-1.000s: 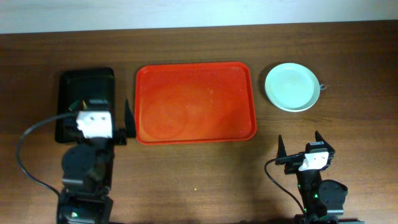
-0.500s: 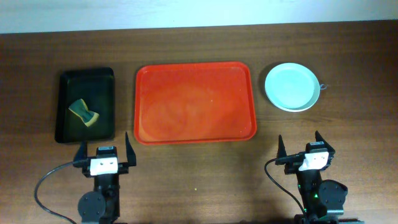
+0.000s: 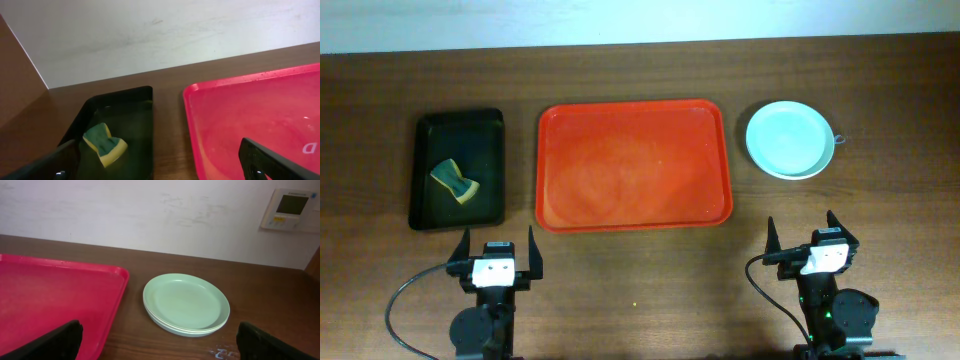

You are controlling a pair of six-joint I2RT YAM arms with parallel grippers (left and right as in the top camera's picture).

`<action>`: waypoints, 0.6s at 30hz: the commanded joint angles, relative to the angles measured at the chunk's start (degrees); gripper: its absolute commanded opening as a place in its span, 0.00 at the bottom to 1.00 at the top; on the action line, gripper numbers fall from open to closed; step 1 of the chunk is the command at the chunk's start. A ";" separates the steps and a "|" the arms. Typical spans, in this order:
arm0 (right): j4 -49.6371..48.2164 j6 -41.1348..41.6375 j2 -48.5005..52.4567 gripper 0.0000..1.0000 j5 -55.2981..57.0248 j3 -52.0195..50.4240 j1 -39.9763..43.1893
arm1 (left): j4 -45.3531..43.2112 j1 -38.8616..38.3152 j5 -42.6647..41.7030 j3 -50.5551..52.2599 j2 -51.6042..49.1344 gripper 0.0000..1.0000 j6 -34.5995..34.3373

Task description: Clean dirty plates on tray and stack at the side

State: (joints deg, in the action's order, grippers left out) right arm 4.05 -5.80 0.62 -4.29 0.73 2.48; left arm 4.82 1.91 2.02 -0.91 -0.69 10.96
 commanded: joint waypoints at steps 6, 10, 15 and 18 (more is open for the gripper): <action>0.15 0.22 -0.42 0.99 0.28 -0.42 0.17 | -0.50 0.24 6.21 0.44 0.42 0.99 -14.38; 0.15 0.22 -0.42 0.99 0.28 -0.42 0.17 | -0.61 0.24 6.84 0.44 0.42 0.99 -15.04; 0.15 0.22 -0.42 0.99 0.28 -0.42 0.17 | -0.57 0.24 6.34 0.44 0.42 0.99 -13.14; 0.15 0.24 -0.42 0.99 0.28 -0.42 0.17 | -0.39 0.24 5.05 0.39 0.42 0.99 -9.57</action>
State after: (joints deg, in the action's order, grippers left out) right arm 4.05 -5.82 0.62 -4.29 0.73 2.48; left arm 4.34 1.91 7.75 -0.91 -0.69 -1.58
